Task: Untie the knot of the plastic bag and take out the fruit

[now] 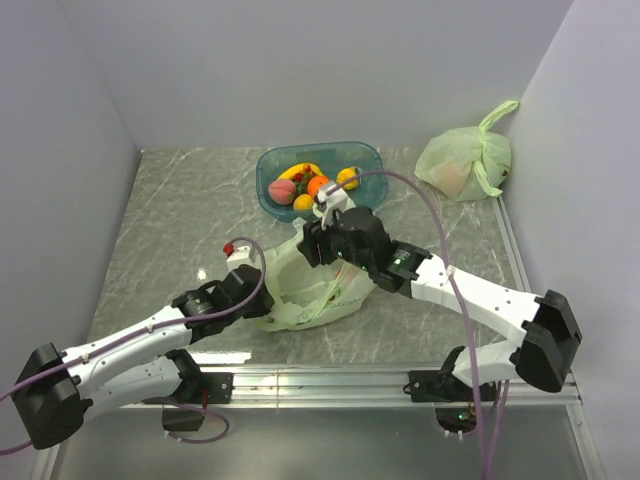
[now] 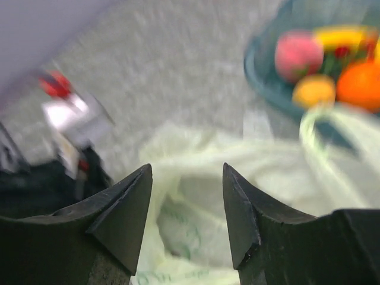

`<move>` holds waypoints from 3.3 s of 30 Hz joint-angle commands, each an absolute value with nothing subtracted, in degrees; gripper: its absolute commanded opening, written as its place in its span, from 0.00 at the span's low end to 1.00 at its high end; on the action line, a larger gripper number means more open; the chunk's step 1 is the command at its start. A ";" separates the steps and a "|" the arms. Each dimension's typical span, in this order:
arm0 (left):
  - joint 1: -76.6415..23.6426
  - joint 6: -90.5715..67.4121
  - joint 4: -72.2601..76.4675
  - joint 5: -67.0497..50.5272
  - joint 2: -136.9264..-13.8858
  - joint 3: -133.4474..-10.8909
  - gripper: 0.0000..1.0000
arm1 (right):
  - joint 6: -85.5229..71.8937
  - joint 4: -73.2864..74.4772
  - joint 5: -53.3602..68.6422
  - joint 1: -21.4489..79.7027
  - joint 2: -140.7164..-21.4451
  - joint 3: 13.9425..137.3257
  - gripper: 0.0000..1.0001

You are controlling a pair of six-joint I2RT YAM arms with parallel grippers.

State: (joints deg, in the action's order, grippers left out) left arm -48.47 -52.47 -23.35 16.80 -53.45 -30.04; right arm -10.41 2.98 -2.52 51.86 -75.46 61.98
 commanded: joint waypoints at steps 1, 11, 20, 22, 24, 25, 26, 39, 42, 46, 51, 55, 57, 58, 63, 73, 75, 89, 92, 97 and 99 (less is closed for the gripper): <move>-49.13 -50.98 -22.59 18.98 -52.74 -33.05 0.24 | -15.54 9.83 -5.71 50.98 -77.34 55.74 0.57; -50.98 -51.77 -23.38 20.30 -50.54 -31.64 0.25 | -35.83 17.84 -17.40 43.53 -67.25 37.54 0.56; -50.98 -51.24 -21.80 18.37 -51.59 -31.03 0.25 | -37.62 0.98 -6.08 36.74 -66.34 24.87 0.56; -50.98 -50.89 -21.36 17.84 -51.85 -31.03 0.25 | -36.92 -1.39 -4.58 36.74 -69.07 25.48 0.57; -51.06 -51.15 -20.66 16.97 -52.12 -30.76 0.25 | -34.81 -4.03 -0.80 37.09 -72.41 26.01 0.57; -51.15 -51.24 -20.39 16.70 -52.21 -30.59 0.25 | -34.11 -4.56 -0.18 37.70 -73.03 26.80 0.57; -51.15 -51.68 -20.13 16.35 -52.29 -30.41 0.25 | -32.19 -4.66 -0.09 38.23 -73.65 27.59 0.57; -51.42 -52.12 -20.57 18.72 -54.49 -30.94 0.24 | -19.69 20.56 -14.06 52.82 -68.73 50.09 0.73; -51.42 -52.12 -20.65 18.90 -55.02 -31.03 0.24 | -18.81 19.78 -14.42 53.44 -70.13 52.82 0.74; -51.50 -52.38 -21.44 19.42 -54.67 -30.94 0.24 | -16.27 18.99 -13.36 53.61 -76.00 55.62 0.74; -51.50 -52.82 -22.32 20.39 -53.53 -30.50 0.24 | -14.59 15.56 -13.97 52.91 -83.48 55.72 0.77; -51.59 -53.00 -22.76 20.39 -53.26 -30.41 0.24 | -14.59 12.92 -13.88 51.16 -91.38 55.28 0.82; -51.59 -53.17 -22.50 20.30 -53.26 -30.15 0.24 | -14.33 10.65 -14.32 50.63 -93.51 54.58 0.84; -51.68 -53.00 -22.41 20.39 -53.26 -30.06 0.24 | -14.33 10.20 -14.50 50.45 -95.34 54.75 0.84; -51.68 -52.91 -22.50 20.30 -53.79 -30.41 0.24 | -15.12 6.34 -15.21 50.36 -97.82 53.97 0.83; -51.68 -53.52 -22.67 20.83 -53.79 -30.23 0.24 | -13.89 2.55 -15.03 50.62 -88.80 50.10 0.42; -51.68 -53.44 -22.76 21.35 -53.88 -30.32 0.24 | -13.10 2.72 -13.63 50.80 -84.14 49.05 0.27; -51.59 -55.81 -25.57 23.47 -54.76 -31.29 0.23 | -12.29 4.22 -1.41 41.24 -71.71 58.96 0.09; -51.59 -56.25 -26.36 23.73 -54.05 -30.94 0.23 | -14.94 1.24 -0.19 35.43 -76.54 63.88 0.07; -51.59 -57.04 -27.77 23.91 -52.56 -30.24 0.22 | -17.13 2.55 1.49 27.97 -91.71 78.03 0.11; -51.59 -57.30 -28.21 24.34 -51.95 -29.97 0.21 | -17.84 3.77 2.63 26.46 -97.09 85.29 0.14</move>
State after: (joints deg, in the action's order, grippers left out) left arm -51.37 -56.12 -27.03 22.52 -53.58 -30.17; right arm -15.62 3.25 0.38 28.58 -90.43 77.17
